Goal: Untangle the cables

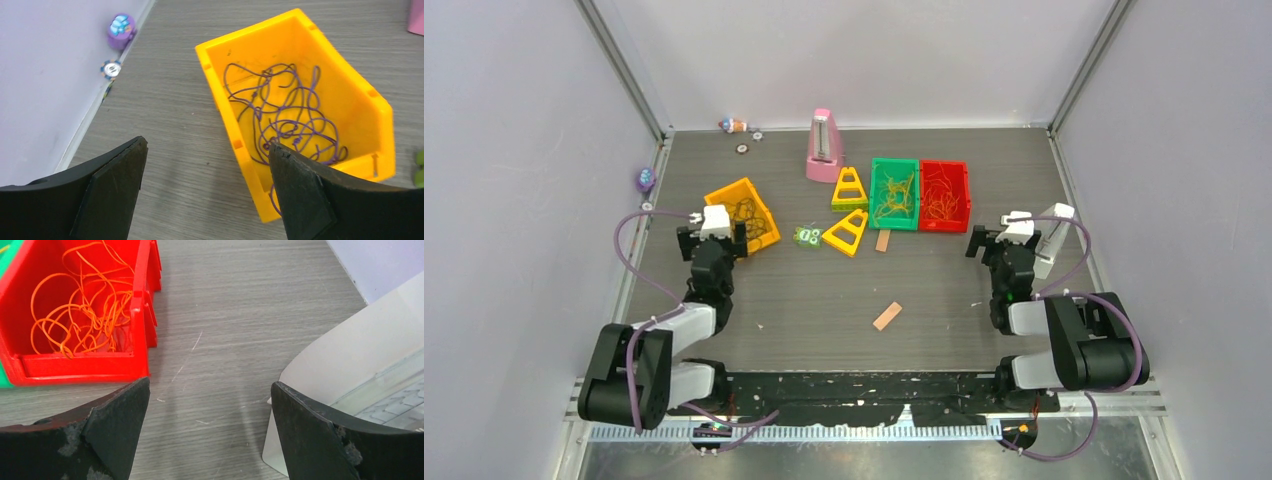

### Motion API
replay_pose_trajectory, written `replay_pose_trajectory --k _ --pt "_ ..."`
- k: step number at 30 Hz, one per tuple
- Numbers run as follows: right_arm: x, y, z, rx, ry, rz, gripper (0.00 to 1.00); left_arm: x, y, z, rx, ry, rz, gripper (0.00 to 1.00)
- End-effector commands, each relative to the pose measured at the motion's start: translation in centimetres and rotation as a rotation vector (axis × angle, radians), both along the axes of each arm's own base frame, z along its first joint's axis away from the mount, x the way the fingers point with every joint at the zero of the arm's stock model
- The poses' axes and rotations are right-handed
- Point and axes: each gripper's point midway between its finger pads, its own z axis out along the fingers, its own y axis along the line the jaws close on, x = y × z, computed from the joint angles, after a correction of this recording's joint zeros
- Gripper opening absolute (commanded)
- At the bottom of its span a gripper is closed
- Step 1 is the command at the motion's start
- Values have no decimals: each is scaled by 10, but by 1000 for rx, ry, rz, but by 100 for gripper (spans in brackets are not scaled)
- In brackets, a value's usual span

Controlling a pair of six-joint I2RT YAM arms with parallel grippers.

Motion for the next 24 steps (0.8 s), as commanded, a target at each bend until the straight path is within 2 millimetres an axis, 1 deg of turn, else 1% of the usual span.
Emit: replay_pose_trajectory --k 1,2,3,4,5,6,7,8,11,13,24 --pt "11 -2 39 -5 -149 -13 95 1 -28 12 -47 -125 -223 81" --pt "10 -2 40 -4 -152 -14 95 0 -36 17 -24 -184 -286 77" --pt "13 -2 41 -4 -153 -15 95 0 -34 21 -19 -212 -275 96" --pt "13 -1 38 -13 -135 -8 95 2 -29 18 -41 -180 -234 99" --pt "16 2 39 -15 -130 14 95 5 -23 11 -68 -111 -189 99" --pt "16 5 39 -20 -130 31 95 9 -20 10 -79 -100 -188 100" --pt "17 5 40 -22 -133 34 95 8 -17 15 -73 -147 -178 100" --pt "16 6 39 -24 -126 36 95 7 -18 17 -70 -166 -180 99" --pt "18 7 39 -26 -124 45 95 10 -21 11 -79 -110 -198 100" --pt "18 8 39 -29 -124 52 95 9 -20 15 -78 -141 -195 100" --pt "18 10 38 -31 -121 66 95 10 -22 13 -74 -125 -210 99"
